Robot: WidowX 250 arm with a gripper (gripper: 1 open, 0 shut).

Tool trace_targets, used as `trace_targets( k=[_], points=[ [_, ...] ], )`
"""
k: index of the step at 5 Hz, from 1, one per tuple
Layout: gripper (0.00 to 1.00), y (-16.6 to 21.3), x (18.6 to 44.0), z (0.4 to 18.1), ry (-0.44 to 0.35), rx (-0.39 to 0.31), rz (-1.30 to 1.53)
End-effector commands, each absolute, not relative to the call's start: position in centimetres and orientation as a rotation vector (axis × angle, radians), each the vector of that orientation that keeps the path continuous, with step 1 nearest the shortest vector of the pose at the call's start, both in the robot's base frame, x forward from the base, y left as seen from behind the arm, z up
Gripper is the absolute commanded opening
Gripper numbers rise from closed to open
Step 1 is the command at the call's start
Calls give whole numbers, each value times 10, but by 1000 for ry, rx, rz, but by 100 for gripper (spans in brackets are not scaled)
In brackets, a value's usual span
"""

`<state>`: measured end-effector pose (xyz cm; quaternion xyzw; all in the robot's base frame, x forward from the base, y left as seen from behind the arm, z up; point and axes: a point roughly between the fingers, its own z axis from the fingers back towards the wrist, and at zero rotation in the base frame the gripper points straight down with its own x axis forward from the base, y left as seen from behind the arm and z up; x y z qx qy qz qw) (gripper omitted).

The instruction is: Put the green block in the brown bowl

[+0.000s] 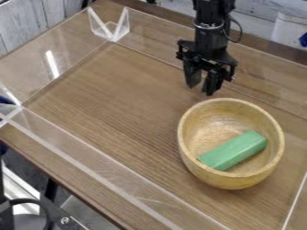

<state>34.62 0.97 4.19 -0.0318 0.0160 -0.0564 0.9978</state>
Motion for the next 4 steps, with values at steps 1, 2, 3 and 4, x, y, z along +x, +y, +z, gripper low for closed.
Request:
trace_targets(
  k=[1,2,3,4],
  points=[
    [100,10,355,88,-94,-52,-110],
    [100,10,354,128,-188,-43,-110],
    [100,16,358,156,-250,-32,-101],
    [100,16,366,152,-257,-32,-97]
  ],
)
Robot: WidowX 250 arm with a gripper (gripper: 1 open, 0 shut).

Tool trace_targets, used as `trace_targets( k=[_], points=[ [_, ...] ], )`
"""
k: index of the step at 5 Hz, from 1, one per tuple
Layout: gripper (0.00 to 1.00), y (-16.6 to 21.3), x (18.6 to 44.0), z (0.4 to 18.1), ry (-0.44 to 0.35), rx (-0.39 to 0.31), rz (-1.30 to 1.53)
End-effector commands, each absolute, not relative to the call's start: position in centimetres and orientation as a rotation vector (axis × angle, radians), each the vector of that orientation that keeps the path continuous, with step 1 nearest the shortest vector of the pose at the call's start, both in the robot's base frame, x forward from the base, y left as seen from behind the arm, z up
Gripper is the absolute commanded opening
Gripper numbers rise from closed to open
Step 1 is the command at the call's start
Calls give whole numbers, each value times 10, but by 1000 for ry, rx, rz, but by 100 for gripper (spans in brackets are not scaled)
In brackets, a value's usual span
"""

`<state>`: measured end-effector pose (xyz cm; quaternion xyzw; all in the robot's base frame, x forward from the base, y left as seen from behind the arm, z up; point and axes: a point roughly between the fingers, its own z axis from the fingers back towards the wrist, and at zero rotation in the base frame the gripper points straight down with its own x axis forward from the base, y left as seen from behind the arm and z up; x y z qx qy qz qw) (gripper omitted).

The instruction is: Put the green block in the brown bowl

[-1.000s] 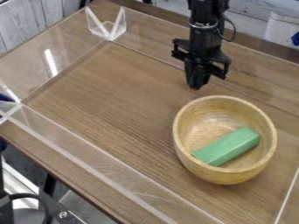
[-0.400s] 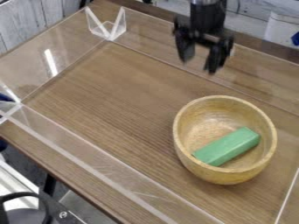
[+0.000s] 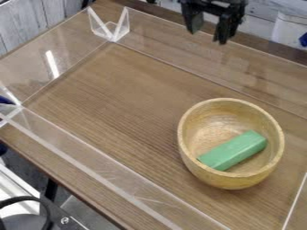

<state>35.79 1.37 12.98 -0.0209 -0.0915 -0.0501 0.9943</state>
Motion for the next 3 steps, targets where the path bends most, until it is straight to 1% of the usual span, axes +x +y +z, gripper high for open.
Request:
trace_targets(
  k=[1,3],
  points=[
    [100,16,370,145,-252,-34,-95],
    [100,18,377,134,-243,-40,-79]
  ],
)
